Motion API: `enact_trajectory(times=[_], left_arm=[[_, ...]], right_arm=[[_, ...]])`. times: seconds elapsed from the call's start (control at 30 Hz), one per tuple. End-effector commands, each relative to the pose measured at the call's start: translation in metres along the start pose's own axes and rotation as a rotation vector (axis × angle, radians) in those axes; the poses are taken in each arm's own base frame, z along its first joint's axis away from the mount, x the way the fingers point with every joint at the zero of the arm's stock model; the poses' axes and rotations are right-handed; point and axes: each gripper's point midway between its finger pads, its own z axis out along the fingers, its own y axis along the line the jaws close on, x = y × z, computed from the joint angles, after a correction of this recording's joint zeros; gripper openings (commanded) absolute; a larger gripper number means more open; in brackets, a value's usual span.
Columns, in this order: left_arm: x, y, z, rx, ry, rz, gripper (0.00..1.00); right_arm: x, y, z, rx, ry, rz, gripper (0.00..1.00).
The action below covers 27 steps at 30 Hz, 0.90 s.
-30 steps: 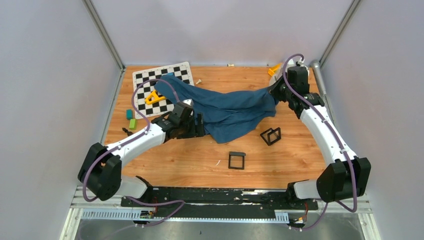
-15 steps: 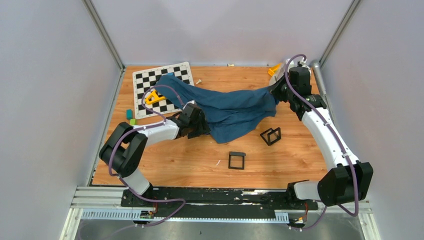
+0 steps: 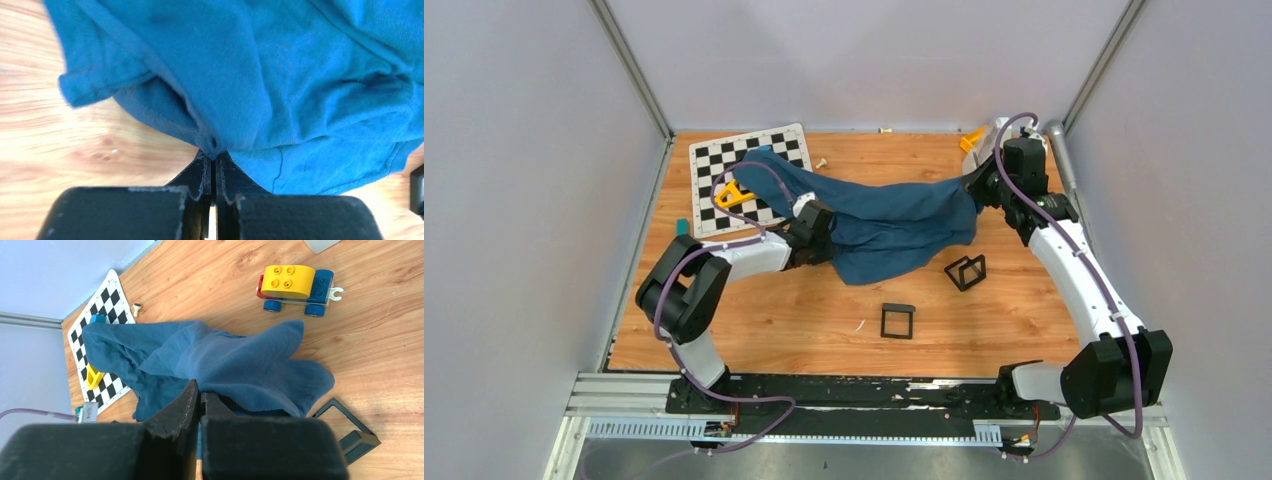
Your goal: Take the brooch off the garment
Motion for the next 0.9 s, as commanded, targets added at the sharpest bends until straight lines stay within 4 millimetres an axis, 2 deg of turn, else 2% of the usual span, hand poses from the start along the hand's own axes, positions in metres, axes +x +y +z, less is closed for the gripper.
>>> enact_trajectory(times=[0.0,0.1,0.2,0.23,0.27,0.3,0.4,0.43,0.5,0.63,0.77,0.87], left_arm=[[-0.059,-0.003,-0.056,-0.068,-0.149,0.128,0.00],[-0.081,-0.013,-0.097,-0.039,-0.175,0.188,0.00],[-0.108,-0.022,-0.153,0.018,-0.210,0.231,0.00],[-0.111,-0.023,-0.165,0.033,-0.209,0.238,0.00],[-0.122,-0.022,-0.188,0.045,-0.231,0.244,0.00],[-0.128,-0.021,-0.200,0.051,-0.243,0.250,0.00],[-0.160,-0.011,-0.262,0.049,-0.339,0.249,0.00],[-0.167,-0.009,-0.276,0.045,-0.367,0.246,0.00],[-0.187,-0.003,-0.327,0.036,-0.456,0.237,0.00],[-0.208,0.004,-0.402,0.033,-0.593,0.223,0.00],[-0.217,0.019,-0.459,0.012,-0.703,0.204,0.00],[-0.224,0.034,-0.489,-0.040,-0.776,0.181,0.00]], right_arm=[[-0.021,0.010,-0.011,-0.032,-0.089,-0.020,0.00],[-0.025,0.009,-0.010,-0.011,-0.092,-0.026,0.00],[-0.030,0.015,-0.010,-0.018,-0.088,-0.029,0.00],[-0.030,0.020,-0.010,-0.037,-0.080,-0.038,0.00],[-0.031,0.026,-0.011,-0.061,-0.071,-0.055,0.00],[-0.032,0.034,-0.012,-0.088,-0.060,-0.077,0.00],[-0.024,0.059,-0.010,-0.149,-0.021,-0.137,0.00],[-0.020,0.067,-0.009,-0.164,-0.002,-0.160,0.00],[-0.003,0.083,-0.003,-0.178,0.049,-0.208,0.00],[0.035,0.111,-0.004,-0.239,0.157,-0.301,0.00],[0.083,0.135,-0.021,-0.341,0.289,-0.380,0.00],[0.128,0.150,-0.048,-0.460,0.411,-0.445,0.00]])
